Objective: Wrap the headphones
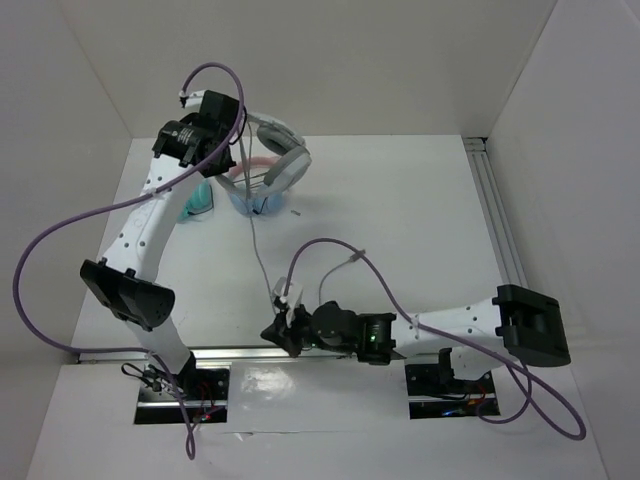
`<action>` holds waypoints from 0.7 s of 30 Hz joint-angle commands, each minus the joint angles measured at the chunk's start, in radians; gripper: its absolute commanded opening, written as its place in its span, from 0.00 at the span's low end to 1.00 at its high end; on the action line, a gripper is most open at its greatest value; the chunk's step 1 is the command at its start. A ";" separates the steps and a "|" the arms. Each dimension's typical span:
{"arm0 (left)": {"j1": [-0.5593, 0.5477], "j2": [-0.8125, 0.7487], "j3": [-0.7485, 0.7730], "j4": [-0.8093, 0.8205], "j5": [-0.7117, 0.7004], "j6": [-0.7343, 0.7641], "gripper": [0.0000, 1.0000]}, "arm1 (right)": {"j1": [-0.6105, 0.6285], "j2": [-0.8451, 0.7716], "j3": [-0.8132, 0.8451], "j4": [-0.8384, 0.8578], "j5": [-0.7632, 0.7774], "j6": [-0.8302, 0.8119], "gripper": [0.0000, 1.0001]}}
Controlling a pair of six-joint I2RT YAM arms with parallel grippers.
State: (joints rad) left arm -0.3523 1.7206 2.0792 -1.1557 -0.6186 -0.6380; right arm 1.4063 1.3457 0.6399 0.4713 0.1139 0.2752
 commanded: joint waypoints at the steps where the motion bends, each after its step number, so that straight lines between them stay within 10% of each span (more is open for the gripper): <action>1: 0.018 0.014 -0.028 0.063 0.004 -0.100 0.00 | 0.098 0.024 0.156 -0.298 0.289 -0.034 0.00; 11: 0.029 -0.052 -0.382 0.192 -0.092 -0.059 0.00 | 0.203 -0.163 0.346 -0.592 0.530 -0.120 0.00; 21: -0.204 -0.196 -0.550 0.235 -0.142 0.087 0.00 | 0.076 -0.263 0.469 -0.729 0.760 -0.424 0.00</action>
State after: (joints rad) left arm -0.4999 1.6371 1.5181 -1.0386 -0.7223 -0.6224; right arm 1.5623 1.1225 1.0767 -0.2089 0.7555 -0.0013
